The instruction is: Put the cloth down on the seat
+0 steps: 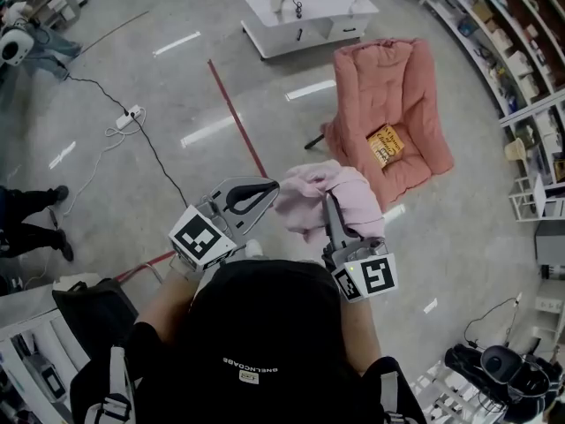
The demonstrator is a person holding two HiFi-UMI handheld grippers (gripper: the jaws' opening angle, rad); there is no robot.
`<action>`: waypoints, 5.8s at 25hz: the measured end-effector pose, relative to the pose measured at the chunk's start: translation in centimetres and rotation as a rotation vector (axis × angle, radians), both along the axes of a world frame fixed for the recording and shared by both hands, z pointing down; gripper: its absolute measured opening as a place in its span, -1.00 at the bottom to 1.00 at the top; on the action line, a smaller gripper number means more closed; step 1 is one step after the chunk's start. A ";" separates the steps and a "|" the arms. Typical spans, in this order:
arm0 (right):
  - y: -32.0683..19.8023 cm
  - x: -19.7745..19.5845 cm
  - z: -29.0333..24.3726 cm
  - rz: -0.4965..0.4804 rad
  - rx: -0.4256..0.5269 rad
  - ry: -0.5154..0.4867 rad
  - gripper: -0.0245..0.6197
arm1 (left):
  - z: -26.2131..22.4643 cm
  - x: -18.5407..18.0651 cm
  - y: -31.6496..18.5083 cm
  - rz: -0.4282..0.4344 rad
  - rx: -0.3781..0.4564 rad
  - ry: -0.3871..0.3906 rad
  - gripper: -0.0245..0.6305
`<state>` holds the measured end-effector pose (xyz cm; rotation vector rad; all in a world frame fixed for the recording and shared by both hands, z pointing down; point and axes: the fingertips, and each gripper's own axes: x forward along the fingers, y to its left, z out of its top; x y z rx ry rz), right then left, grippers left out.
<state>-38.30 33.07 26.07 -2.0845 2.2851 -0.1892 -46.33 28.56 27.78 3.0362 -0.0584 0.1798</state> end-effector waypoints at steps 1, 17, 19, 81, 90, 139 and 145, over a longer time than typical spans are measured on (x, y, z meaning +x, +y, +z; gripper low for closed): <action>-0.6 -0.4 -0.1 0.002 -0.001 -0.002 -0.64 | 0.2 -0.5 -0.5 0.000 0.003 -0.005 -0.88; -8.0 -0.8 2.5 -0.111 -0.017 -0.026 -0.64 | 4.0 -1.5 -7.9 -0.152 -0.067 -0.026 -0.88; -9.2 0.1 2.7 -0.131 -0.020 -0.026 -0.64 | 4.2 -0.6 -8.9 -0.164 -0.068 -0.033 -0.88; -18.6 56.2 -1.6 0.256 0.089 -0.023 -0.64 | 5.6 51.4 -24.7 0.136 -0.051 -0.139 -0.87; -16.4 63.4 -2.7 0.535 0.019 0.131 -0.64 | 4.1 59.3 -26.2 0.353 -0.021 -0.125 -0.86; -20.5 66.0 16.8 0.413 -0.359 -0.117 -0.64 | 14.2 60.4 -26.1 0.290 -0.112 -0.413 -0.35; -23.8 64.3 21.2 0.288 -0.437 -0.122 -0.64 | 15.6 57.0 -27.2 0.183 -0.150 -0.432 -0.35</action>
